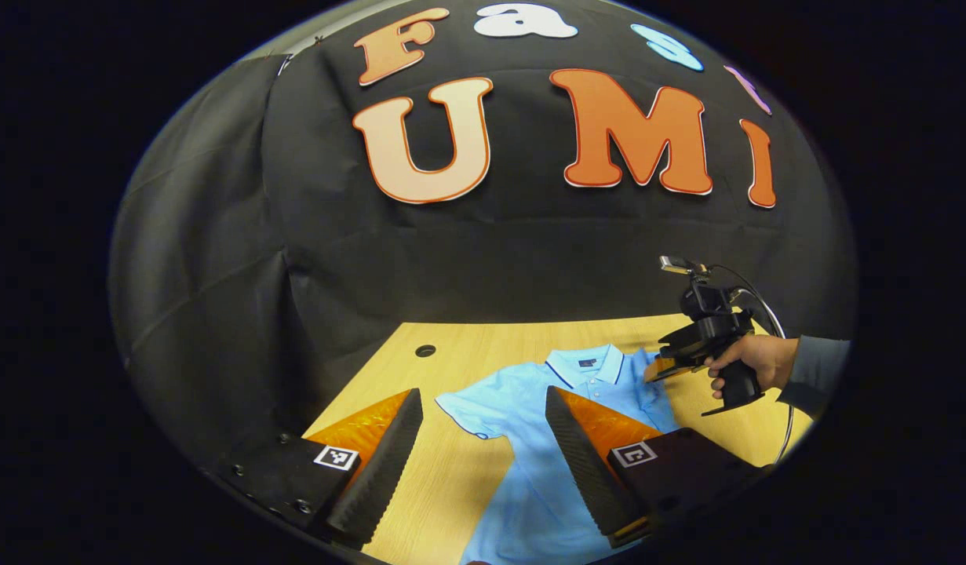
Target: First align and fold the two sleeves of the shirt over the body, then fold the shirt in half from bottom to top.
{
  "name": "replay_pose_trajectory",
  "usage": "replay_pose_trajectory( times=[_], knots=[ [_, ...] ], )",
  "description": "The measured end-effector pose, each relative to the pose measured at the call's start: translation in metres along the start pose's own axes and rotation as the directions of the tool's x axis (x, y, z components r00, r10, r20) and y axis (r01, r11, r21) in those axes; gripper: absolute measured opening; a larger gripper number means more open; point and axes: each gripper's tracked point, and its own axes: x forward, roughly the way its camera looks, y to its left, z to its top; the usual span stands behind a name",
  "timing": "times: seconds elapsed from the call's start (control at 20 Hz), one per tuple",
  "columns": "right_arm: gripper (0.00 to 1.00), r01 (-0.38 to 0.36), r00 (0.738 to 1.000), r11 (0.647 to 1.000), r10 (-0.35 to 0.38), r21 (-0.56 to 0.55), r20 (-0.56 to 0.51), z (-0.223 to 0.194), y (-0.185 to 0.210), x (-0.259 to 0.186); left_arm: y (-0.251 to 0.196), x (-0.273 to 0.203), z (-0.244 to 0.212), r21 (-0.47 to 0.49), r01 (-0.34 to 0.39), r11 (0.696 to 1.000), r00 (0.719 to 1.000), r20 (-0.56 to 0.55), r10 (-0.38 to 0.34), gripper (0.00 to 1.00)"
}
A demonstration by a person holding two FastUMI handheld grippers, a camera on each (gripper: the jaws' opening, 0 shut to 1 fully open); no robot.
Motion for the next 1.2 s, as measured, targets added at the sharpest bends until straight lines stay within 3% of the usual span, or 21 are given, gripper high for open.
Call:
replay_pose_trajectory(
  times=[0.15,0.25,0.45,0.55,0.6,0.7,0.8,0.9,1.0,1.05,1.2],
  knots=[
    [0.18,0.014,1.000,1.000,-0.014,-0.014,-0.005,-0.006,0.013,-0.006,0.008,0.035,-0.020,-0.068,0.117,0.991,0.990,-0.066,-0.122,1.00],
    [0.19,0.055,0.998,0.998,-0.054,-0.039,0.028,-0.002,0.010,-0.017,0.016,0.063,-0.038,-0.115,0.166,0.979,0.974,-0.138,-0.182,1.00],
    [0.31,0.110,0.989,0.994,-0.107,-0.021,0.105,0.003,0.001,-0.049,0.038,0.128,-0.084,-0.149,0.162,0.976,0.928,-0.312,-0.201,1.00],
    [0.43,0.124,0.982,0.992,-0.122,-0.003,0.144,0.002,-0.006,-0.068,0.032,0.151,-0.109,-0.169,0.184,0.968,0.888,-0.394,-0.237,0.99],
    [0.41,0.138,0.978,0.990,-0.137,0.001,0.160,-0.001,-0.011,-0.078,0.033,0.161,-0.120,-0.173,0.189,0.967,0.870,-0.427,-0.246,0.99],
    [0.54,0.178,0.965,0.984,-0.176,0.007,0.195,-0.007,-0.024,-0.100,0.038,0.178,-0.134,-0.169,0.188,0.968,0.841,-0.481,-0.247,0.99],
    [0.60,0.205,0.953,0.979,-0.201,0.008,0.226,-0.017,-0.033,-0.118,0.036,0.197,-0.144,-0.180,0.185,0.966,0.817,-0.518,-0.253,0.99],
    [0.75,0.238,0.947,0.971,-0.232,0.001,0.221,-0.039,-0.046,-0.125,0.039,0.215,-0.157,-0.176,0.171,0.969,0.793,-0.559,-0.242,0.99],
    [0.75,0.259,0.945,0.966,-0.253,-0.003,0.208,-0.059,-0.055,-0.135,0.044,0.230,-0.170,-0.159,0.152,0.976,0.780,-0.587,-0.217,1.00],
    [0.82,0.267,0.941,0.964,-0.261,0.003,0.216,-0.066,-0.058,-0.141,0.045,0.236,-0.173,-0.156,0.144,0.977,0.774,-0.597,-0.209,1.00],
    [0.86,0.267,0.935,0.962,-0.271,0.049,0.228,-0.092,-0.063,-0.157,0.045,0.248,-0.179,-0.147,0.126,0.981,0.762,-0.619,-0.190,0.99]
  ],
)
